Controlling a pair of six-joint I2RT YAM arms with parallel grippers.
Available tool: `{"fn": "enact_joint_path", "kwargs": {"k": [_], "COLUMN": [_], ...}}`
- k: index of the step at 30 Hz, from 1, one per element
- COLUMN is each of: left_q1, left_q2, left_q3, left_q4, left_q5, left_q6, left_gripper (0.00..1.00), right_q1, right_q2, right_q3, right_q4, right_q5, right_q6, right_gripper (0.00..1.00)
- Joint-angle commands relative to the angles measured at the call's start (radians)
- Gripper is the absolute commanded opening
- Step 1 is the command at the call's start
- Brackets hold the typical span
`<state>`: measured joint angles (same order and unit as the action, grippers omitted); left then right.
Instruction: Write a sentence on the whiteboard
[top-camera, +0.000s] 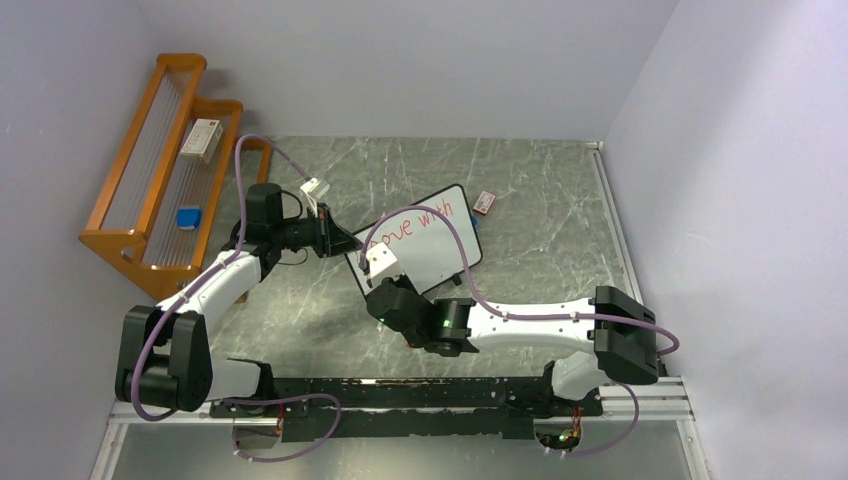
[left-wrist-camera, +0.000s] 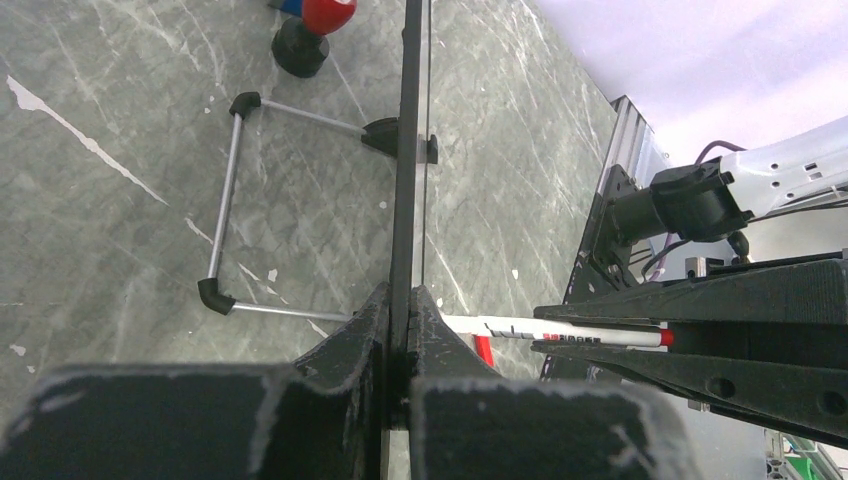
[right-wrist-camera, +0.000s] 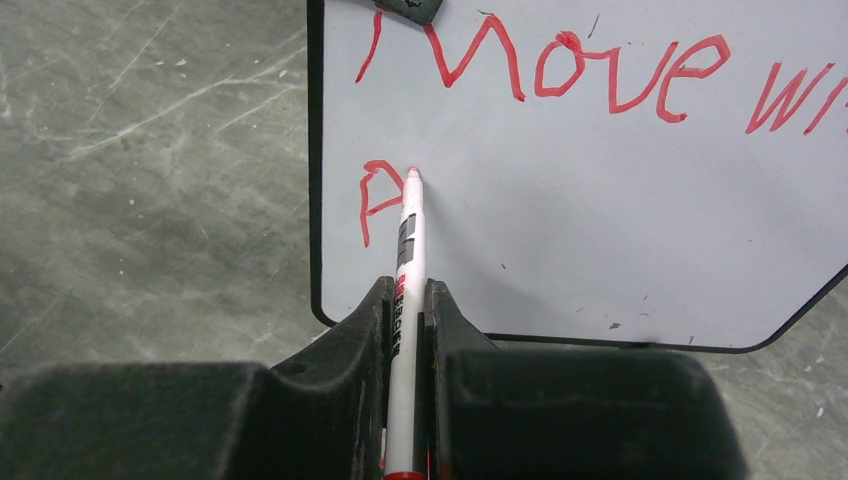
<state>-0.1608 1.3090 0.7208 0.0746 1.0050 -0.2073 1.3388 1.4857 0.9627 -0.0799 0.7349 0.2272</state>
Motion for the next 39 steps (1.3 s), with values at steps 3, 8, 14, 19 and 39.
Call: {"fn": "enact_joint_path", "kwargs": {"k": [3,8,14,19,39], "left_q1": [0.002,0.001,0.001,0.001,0.001], "left_q2": [0.024,0.024,0.025,0.027,0.030], "left_q3": [-0.003,-0.002,-0.001,-0.001,0.000], "left_q4": [-0.073,-0.073,-0.073,-0.073,-0.096], "left_q5": [-0.037,-0.040,-0.040,-0.039,-0.040], "left_q6": [0.026,0.027,0.028,0.029,0.029], "left_gripper": [0.05,0.05,0.05,0.05,0.05], "right_q1": [-0.006,-0.004,-0.005,-0.004,-0.005], "right_q2": [0.009,0.003,-0.007,-0.011,-0.022], "right_q3": [-0.003,-0.014,-0.029,-0.034,-0.042], "right_q4": [-0.003,-0.024,-0.038,-0.046,-0.047], "right_q5": [0.014,0.008,0.000,-0.010,0.023], "right_q6": [0.018,0.036,0.053,0.058,0.041], "right_gripper": [0.00,0.00,0.00,0.00,0.00]}}
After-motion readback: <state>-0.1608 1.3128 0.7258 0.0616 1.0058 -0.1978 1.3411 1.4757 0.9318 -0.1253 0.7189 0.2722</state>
